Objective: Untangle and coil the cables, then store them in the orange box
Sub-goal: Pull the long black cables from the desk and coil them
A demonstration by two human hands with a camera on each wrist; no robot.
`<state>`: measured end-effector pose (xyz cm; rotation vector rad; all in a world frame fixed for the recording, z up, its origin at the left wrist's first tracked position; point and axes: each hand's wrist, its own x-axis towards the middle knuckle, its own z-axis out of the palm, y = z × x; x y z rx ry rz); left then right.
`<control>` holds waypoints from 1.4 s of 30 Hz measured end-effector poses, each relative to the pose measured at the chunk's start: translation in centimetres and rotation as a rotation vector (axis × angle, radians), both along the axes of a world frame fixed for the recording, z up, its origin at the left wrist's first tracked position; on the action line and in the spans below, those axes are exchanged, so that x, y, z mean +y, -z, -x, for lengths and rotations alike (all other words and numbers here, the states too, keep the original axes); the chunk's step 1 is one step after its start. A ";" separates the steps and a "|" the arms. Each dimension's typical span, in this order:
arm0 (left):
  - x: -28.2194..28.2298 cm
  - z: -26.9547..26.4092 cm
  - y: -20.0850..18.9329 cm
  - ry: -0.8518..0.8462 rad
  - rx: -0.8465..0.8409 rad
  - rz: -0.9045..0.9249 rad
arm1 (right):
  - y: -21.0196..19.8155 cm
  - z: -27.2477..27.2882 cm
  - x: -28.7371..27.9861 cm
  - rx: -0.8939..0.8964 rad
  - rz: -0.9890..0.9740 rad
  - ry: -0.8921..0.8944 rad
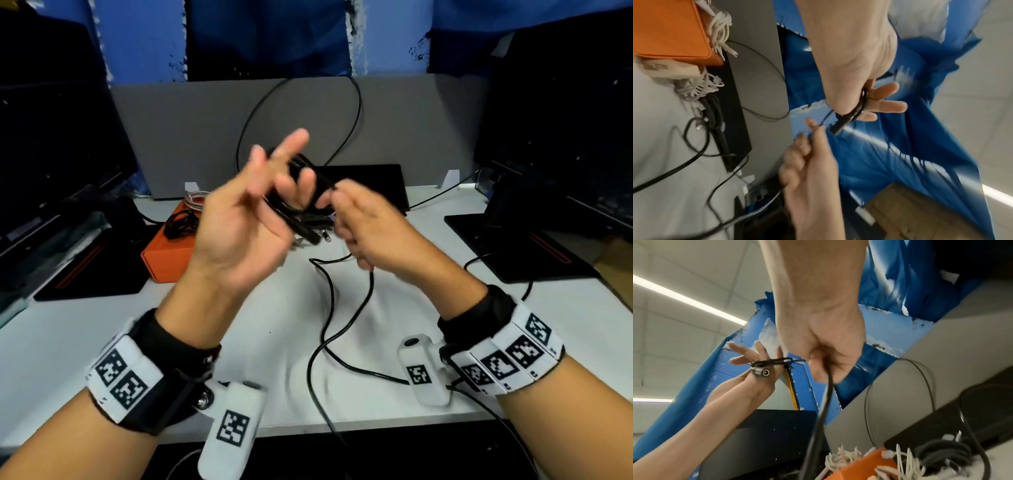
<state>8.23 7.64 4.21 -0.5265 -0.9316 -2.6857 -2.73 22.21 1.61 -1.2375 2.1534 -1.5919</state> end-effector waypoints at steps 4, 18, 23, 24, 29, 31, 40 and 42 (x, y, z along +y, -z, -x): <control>-2.1 0.4 -0.4 -0.378 -0.021 0.199 | 1.0 -2.4 -0.4 -0.166 -0.376 -0.294; -2.6 -1.7 -0.4 -0.148 -0.265 1.565 | -3.7 -2.0 3.1 0.204 -0.354 -0.217; -3.8 -1.4 -0.2 0.030 -0.152 1.508 | -3.8 -1.7 2.9 0.313 -0.201 -0.192; -4.0 -1.4 -0.1 0.072 -0.138 1.463 | -3.7 -1.7 2.8 0.332 -0.187 -0.199; -5.6 -1.6 -1.1 -0.033 -0.157 0.791 | -4.6 0.3 4.1 0.435 -0.249 -0.097; -7.3 -1.4 -1.8 -0.140 -0.169 0.503 | -4.9 2.5 5.7 0.468 -0.323 0.041; -8.6 0.9 -0.5 -0.556 -0.376 -0.073 | -3.5 7.0 8.0 0.443 -0.494 0.459; -8.2 1.3 0.0 -0.621 -0.454 -0.022 | -5.4 4.7 8.3 0.497 -0.453 0.491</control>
